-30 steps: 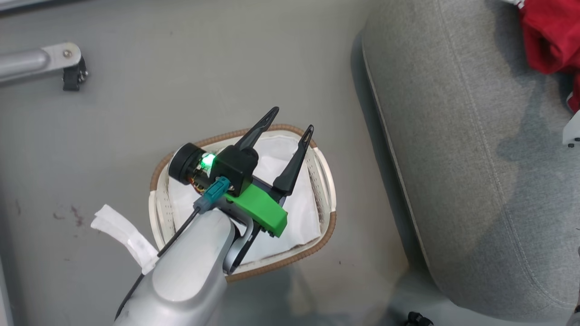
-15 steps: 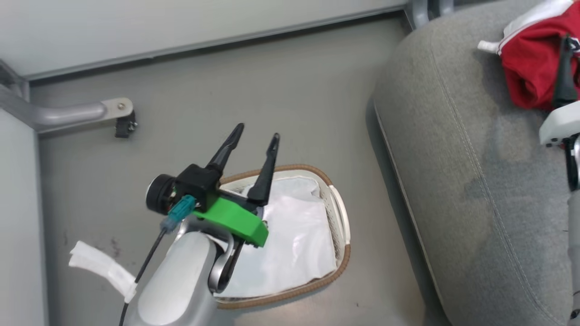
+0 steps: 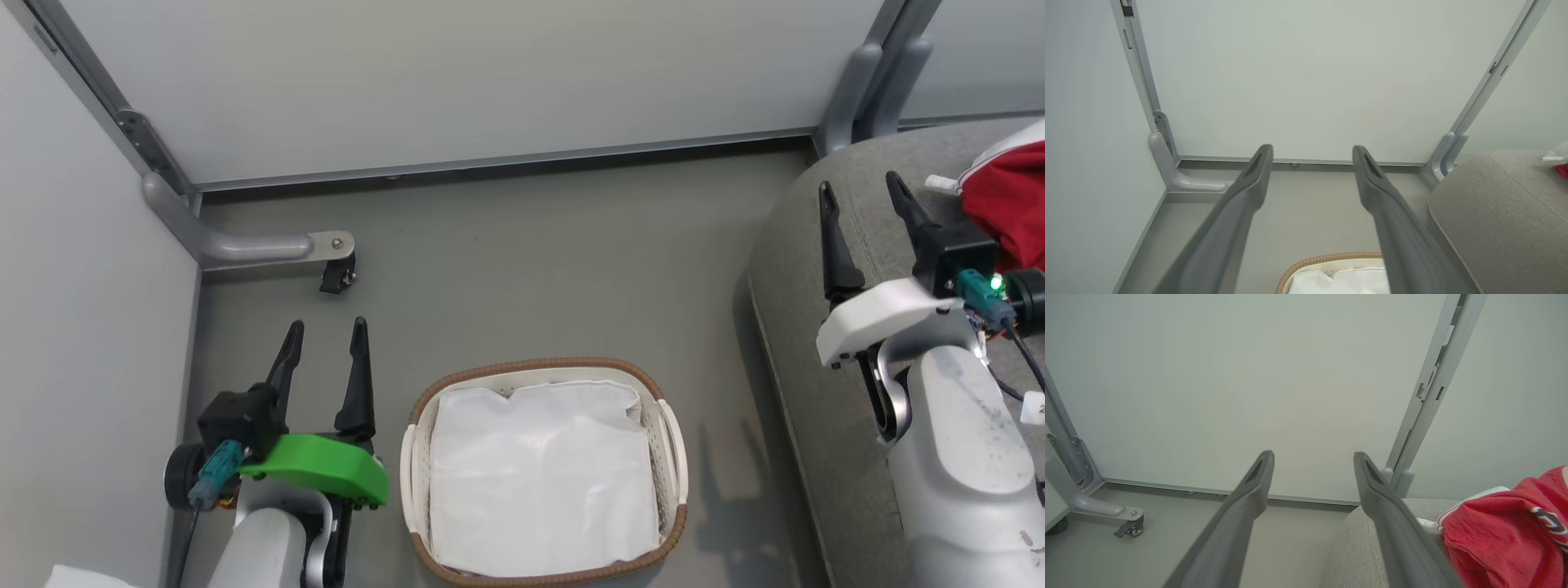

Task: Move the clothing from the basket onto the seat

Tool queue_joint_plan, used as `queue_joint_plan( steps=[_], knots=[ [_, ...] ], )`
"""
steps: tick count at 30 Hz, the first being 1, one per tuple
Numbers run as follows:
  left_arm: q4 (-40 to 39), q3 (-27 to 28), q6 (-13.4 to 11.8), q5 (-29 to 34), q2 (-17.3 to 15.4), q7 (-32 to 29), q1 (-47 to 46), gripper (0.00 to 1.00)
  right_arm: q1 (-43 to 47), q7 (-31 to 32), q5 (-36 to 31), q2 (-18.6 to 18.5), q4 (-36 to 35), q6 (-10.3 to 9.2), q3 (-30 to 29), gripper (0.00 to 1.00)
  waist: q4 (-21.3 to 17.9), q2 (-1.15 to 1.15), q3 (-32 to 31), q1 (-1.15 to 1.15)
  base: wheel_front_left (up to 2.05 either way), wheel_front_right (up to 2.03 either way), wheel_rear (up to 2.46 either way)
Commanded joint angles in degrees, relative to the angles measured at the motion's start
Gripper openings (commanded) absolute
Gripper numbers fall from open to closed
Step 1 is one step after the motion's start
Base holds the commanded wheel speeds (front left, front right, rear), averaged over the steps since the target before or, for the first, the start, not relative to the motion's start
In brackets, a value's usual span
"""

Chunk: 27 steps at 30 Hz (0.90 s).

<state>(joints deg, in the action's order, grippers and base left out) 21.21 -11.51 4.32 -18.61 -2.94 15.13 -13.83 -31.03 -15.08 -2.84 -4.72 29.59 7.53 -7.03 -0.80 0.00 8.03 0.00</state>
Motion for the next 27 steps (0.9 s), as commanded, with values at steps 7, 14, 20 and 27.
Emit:
queue_joint_plan(
  steps=[7,14,20,27],
  knots=[
    [-0.6,4.8,0.0,0.8,0.0,0.0,7.2,1.0,10.0,-0.1,3.6,1.6,-4.4,-0.08,-0.1,1.0,4.1,0.0,-5.5,0.0,0.0,0.0,0.0],
    [-2.3,7.0,0.6,0.3,0.0,0.0,13.3,1.0,19.3,-0.1,12.5,1.7,-8.7,-0.08,2.8,1.0,4.4,0.0,-7.0,0.0,0.0,0.0,0.0],
    [-3.0,6.5,0.1,0.2,0.0,0.0,15.5,1.0,25.2,-0.1,15.6,1.7,-11.2,-0.08,4.1,1.0,4.2,0.0,-7.7,0.0,0.0,0.0,0.0],
    [-2.6,5.8,0.0,0.4,0.0,0.0,15.5,1.0,27.0,-0.1,16.0,1.7,-11.3,-0.08,4.8,1.0,3.7,0.0,-7.9,0.0,0.0,0.0,0.0]
  ],
)
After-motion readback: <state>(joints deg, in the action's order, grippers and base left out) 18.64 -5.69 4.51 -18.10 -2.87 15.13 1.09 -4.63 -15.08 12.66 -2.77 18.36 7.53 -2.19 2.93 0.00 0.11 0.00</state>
